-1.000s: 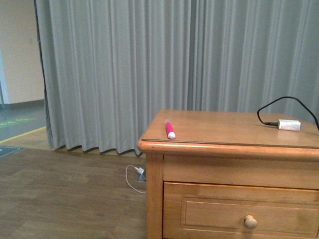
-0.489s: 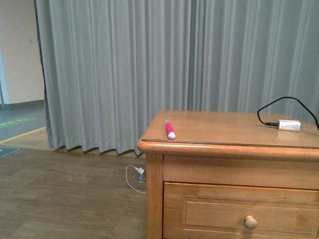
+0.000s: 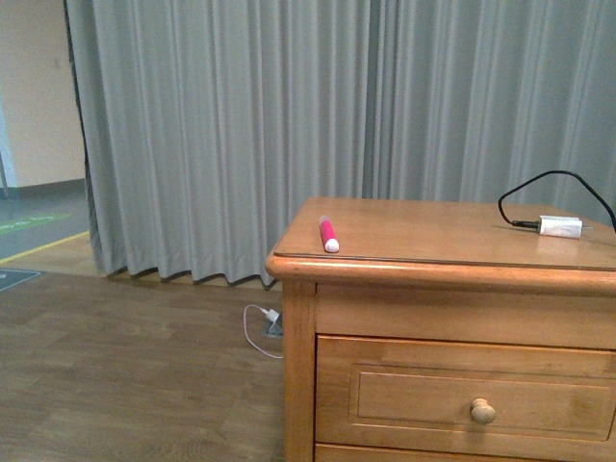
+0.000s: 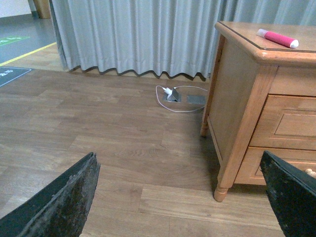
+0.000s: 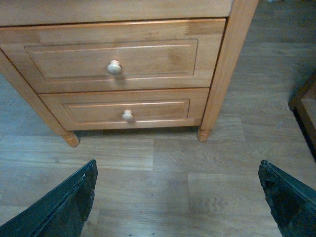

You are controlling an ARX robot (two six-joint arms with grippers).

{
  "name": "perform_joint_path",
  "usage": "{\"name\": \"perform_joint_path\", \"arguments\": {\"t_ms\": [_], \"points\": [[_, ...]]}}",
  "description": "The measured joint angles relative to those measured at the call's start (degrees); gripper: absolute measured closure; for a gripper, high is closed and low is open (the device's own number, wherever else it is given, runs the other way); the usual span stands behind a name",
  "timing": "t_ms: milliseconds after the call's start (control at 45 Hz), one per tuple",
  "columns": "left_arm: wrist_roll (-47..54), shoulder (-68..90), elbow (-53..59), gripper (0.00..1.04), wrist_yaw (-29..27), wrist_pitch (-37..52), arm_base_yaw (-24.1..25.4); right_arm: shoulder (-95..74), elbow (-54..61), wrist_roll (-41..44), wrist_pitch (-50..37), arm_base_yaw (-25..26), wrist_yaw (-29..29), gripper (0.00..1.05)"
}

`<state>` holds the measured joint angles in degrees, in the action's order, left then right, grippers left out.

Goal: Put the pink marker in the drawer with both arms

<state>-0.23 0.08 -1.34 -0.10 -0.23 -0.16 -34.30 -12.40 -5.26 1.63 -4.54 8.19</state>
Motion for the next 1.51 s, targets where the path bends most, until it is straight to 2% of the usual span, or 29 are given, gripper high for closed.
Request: {"name": "perform_joint_path", "arguments": {"t_ms": [244,533,756,978,1511], "points": [[0.0,0.0,0.0,0.06,0.0,0.0,0.0,-29.94,-11.13,-0.15,-15.69,-2.82,0.85,0.08],[0.0,0.0,0.0,0.06,0.0,0.0,0.0,-51.1,-21.22,0.33,-24.46,-4.96,2.38,0.08],[0.0,0.0,0.0,0.06,0.0,0.0,0.0,-64.35,-27.61,1.97,-31.67,-5.62,-1.03,0.08],[0.0,0.0,0.0,0.06,0.0,0.0,0.0,-73.13,-33.7,2.38,-34.82,-6.01,-3.98,0.08],[0.0,0.0,0.0,0.06,0.0,0.0,0.0,-88.61,-47.5,1.64,-34.73,-6.93,-0.9,0.08]]}}
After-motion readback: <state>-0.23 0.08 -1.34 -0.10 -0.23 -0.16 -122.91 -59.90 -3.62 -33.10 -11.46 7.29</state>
